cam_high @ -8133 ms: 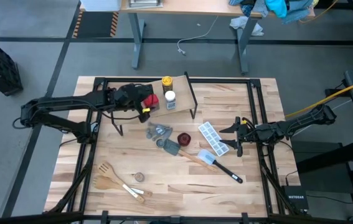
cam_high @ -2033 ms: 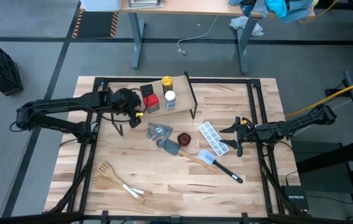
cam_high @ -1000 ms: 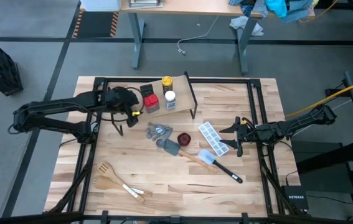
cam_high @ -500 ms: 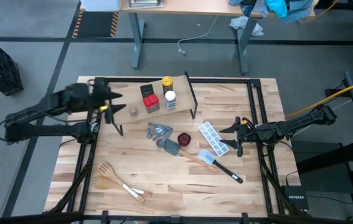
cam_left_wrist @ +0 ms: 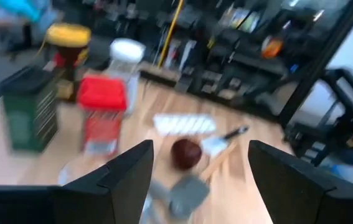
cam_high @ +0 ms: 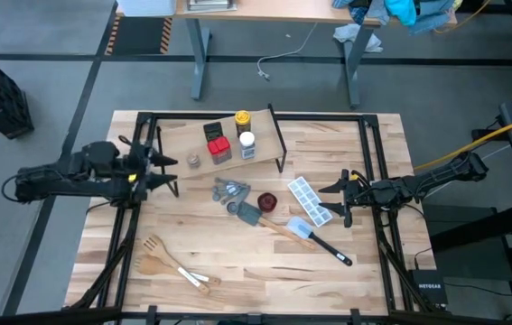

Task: Shelf spices
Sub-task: Return to Home Position

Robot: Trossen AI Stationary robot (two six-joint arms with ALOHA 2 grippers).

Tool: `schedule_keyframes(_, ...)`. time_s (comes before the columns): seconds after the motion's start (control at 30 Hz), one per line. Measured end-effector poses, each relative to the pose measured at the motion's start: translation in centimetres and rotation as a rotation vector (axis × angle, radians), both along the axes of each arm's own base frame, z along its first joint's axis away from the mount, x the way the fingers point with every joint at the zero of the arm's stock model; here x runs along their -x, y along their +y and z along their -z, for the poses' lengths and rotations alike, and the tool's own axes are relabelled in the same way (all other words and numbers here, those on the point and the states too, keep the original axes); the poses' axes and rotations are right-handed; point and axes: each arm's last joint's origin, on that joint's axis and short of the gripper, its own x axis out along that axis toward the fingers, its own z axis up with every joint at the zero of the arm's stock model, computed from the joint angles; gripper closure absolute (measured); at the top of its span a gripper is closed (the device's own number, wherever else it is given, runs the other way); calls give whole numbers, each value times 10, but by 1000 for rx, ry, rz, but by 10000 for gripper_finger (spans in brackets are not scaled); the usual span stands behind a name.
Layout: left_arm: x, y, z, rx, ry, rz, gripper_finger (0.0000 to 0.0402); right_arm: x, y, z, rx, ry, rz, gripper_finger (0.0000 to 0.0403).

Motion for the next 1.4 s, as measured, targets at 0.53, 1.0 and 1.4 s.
schedule_keyframes(0.53, -34, -14, 65, -136, -191, 154, 147, 0, 0, 0, 0, 0, 0, 182)
schedule_keyframes(1.0, -34, -28, 113, -296, -207, 323, 147, 0, 0, 0, -1, -4, 0, 182)
schedule_keyframes(1.4, -34, -29, 122, -293, -162, 331, 147, 9, -3, -16, -59, -173, 0, 182)
